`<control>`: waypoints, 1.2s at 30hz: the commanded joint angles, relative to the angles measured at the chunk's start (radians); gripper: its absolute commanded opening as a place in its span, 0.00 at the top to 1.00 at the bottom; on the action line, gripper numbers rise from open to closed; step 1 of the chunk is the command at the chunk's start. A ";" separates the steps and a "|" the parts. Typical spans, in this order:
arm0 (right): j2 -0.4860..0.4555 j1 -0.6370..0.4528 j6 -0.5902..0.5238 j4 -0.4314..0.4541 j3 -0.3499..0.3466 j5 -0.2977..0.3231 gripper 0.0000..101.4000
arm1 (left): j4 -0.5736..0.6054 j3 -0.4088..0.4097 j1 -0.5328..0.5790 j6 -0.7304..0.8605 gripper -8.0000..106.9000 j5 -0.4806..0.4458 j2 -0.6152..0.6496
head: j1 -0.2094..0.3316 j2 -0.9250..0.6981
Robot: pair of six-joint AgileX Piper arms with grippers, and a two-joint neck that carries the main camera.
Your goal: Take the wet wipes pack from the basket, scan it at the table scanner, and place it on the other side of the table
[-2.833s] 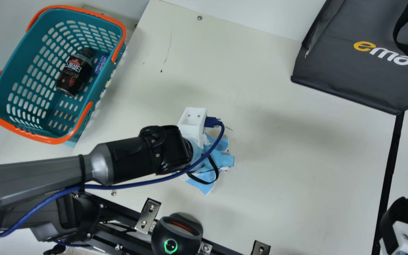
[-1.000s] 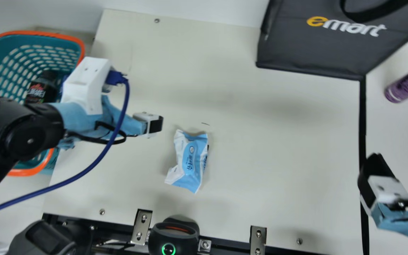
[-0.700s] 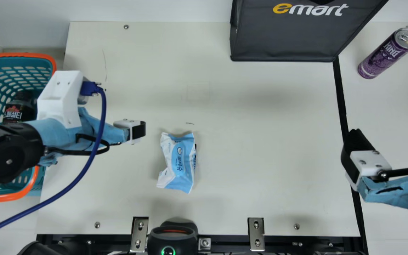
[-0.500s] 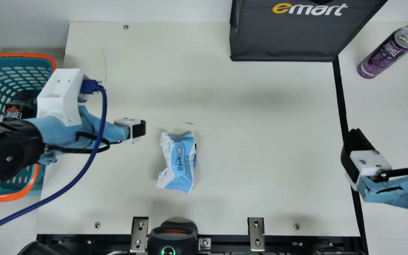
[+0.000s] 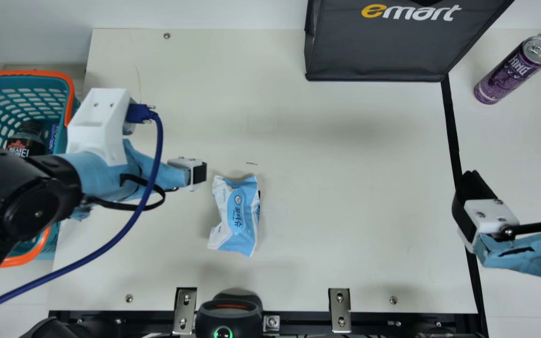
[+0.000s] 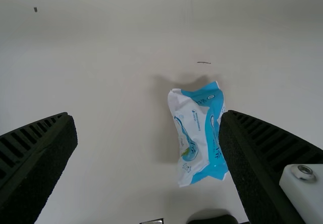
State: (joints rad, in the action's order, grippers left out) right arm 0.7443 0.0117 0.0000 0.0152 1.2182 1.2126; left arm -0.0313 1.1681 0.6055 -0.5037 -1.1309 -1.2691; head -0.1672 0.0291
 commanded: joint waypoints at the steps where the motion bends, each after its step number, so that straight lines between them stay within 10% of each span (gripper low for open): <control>1: 0.000 0.000 0.000 0.000 0.000 0.000 0.06 | -0.023 0.010 0.033 -0.051 0.15 -0.015 -0.009 | 0.029 -0.002; 36: 0.000 0.000 0.000 0.000 0.000 0.000 0.06 | -0.137 0.088 0.377 -0.350 0.15 -0.089 -0.239 | 0.029 -0.002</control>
State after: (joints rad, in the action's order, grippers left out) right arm 0.7443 0.0117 0.0000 0.0152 1.2182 1.2126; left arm -0.1671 1.2556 0.9814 -0.8497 -1.2200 -1.5041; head -0.1672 0.0291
